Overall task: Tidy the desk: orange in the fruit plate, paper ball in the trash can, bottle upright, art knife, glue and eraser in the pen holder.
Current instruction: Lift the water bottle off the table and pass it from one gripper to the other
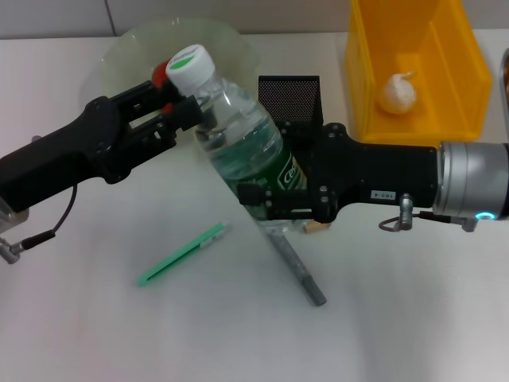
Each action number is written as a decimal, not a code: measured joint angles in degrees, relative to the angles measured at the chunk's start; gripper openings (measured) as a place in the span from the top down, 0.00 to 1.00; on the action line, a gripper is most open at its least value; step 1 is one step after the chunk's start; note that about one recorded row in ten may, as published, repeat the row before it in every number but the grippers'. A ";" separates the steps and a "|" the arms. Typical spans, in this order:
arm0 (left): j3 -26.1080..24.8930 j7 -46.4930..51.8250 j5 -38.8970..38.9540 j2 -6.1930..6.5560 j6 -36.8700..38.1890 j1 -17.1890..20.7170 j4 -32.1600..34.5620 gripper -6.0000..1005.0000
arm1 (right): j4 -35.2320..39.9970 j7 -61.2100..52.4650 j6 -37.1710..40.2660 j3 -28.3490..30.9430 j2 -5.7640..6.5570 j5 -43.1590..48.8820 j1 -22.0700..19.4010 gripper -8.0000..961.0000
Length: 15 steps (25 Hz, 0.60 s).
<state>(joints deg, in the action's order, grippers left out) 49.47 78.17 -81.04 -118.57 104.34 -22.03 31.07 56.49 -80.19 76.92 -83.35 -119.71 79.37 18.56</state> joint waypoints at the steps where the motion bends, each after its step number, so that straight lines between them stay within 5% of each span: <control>1: 0.00 -0.11 0.04 0.04 0.05 -1.09 -1.86 0.47 | -0.95 0.02 -0.01 -0.15 0.00 -0.43 0.76 0.21; 15: 0.10 -2.00 0.02 0.03 -0.03 -1.27 -2.07 0.47 | -2.99 -0.10 -0.06 -2.35 0.01 -1.11 2.86 0.21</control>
<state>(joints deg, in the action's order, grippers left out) 49.57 76.16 -81.02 -118.54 104.31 -23.29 29.00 53.50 -80.29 76.86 -85.70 -119.70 78.26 21.42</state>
